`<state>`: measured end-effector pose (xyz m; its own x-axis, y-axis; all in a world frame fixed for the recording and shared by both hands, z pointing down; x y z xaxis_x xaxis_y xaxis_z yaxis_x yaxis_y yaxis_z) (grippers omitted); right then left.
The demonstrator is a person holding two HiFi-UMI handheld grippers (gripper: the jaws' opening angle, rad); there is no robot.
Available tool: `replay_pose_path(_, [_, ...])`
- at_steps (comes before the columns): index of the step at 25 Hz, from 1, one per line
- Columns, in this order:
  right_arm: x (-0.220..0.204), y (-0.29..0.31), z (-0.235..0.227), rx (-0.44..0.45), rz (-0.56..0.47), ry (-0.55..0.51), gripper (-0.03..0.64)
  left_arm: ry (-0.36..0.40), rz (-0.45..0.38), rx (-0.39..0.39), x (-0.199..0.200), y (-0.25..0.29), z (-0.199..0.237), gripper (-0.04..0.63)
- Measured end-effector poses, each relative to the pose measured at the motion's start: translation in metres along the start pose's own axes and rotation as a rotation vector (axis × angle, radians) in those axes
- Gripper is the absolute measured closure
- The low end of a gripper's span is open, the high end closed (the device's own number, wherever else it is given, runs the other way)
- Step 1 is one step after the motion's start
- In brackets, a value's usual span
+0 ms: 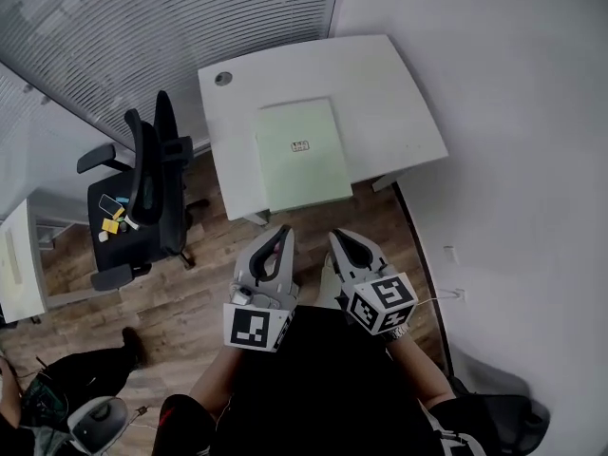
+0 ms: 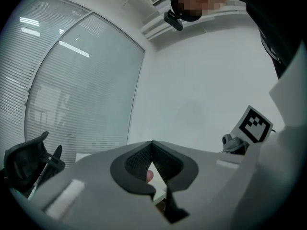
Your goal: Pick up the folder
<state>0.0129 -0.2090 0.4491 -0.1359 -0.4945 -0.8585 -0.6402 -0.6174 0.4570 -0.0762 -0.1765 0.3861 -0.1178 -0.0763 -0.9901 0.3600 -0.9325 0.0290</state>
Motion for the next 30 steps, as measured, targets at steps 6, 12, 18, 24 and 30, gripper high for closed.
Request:
replay_pose_path(6, [-0.001, 0.024, -0.027, 0.109, 0.076, -0.001, 0.615, -0.006, -0.013, 0.080, 0.001, 0.018, -0.008, 0.591])
replay_pose_path(12, [-0.030, 0.048, -0.054, 0.234, 0.219, 0.132, 0.596, 0.000, -0.007, 0.131, -0.001, 0.044, -0.029, 0.591])
replay_pose_path(18, [-0.071, 0.070, -0.087, 0.320, 0.367, 0.340, 0.461, 0.004, -0.009, 0.210, -0.007, 0.060, -0.046, 0.591])
replay_pose_path(24, [-0.114, 0.093, -0.123, 0.331, 0.487, 0.526, 0.399, -0.032, 0.016, 0.296, -0.026, 0.067, -0.063, 0.591])
replay_pose_path(30, [-0.144, 0.125, -0.154, 0.327, 0.516, 0.767, 0.340, -0.069, 0.043, 0.330, -0.044, 0.077, -0.071, 0.591])
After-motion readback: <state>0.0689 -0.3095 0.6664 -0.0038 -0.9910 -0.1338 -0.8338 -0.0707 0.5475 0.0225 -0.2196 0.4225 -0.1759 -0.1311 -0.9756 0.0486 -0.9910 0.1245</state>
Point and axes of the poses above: the fingertips, and each gripper's own axes: y forward along the fingers, z to its left, x out of its top, the point moved 1 cm from there along -y, backward along the fingers, and after that the axes turned 14 degrees about -x, right-handed, at the moved point
